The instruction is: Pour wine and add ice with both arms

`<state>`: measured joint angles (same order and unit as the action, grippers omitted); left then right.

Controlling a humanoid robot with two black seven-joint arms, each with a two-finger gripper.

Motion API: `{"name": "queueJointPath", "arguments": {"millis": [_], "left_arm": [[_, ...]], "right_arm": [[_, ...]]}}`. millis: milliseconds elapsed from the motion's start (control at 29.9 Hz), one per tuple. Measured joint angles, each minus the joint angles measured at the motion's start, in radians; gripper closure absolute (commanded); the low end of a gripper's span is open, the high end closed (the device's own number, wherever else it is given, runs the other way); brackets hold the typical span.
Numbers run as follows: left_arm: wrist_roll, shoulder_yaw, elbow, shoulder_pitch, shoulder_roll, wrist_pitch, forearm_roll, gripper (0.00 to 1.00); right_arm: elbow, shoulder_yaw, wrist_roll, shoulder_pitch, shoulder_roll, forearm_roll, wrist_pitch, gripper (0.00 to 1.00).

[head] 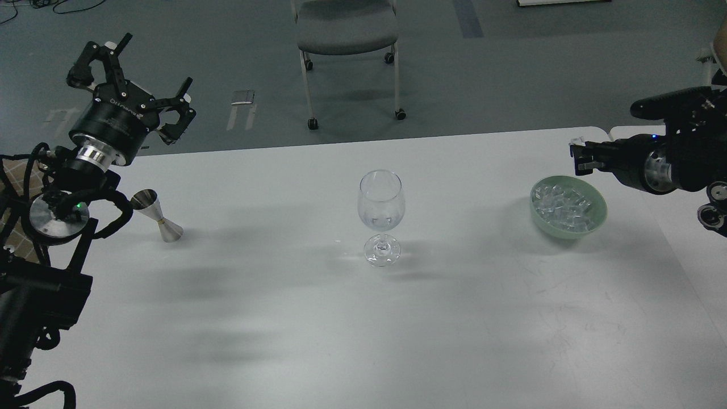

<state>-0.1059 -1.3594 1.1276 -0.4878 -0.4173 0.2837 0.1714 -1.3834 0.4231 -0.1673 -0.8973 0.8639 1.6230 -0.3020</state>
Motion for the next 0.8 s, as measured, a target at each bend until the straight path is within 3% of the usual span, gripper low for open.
{"name": "queueJointPath", "arguments": {"millis": [234,501,802], "left_arm": [[0.0,0.002,0.0,0.0,0.002,0.0,0.002,0.02],[0.0,-0.001,0.0,0.004,-0.008,0.0,0.002,0.02],[0.002,-0.001,0.0,0.007,-0.009,0.001,0.002,0.02]], "right_arm": [[-0.177,0.131,0.0,0.002,-0.006,-0.001,-0.002,1.0],[-0.323,0.149,0.001,0.0,-0.042,0.0,-0.004,1.0],[-0.348,0.152,0.0,-0.026,-0.162,0.0,-0.009,0.99]]}}
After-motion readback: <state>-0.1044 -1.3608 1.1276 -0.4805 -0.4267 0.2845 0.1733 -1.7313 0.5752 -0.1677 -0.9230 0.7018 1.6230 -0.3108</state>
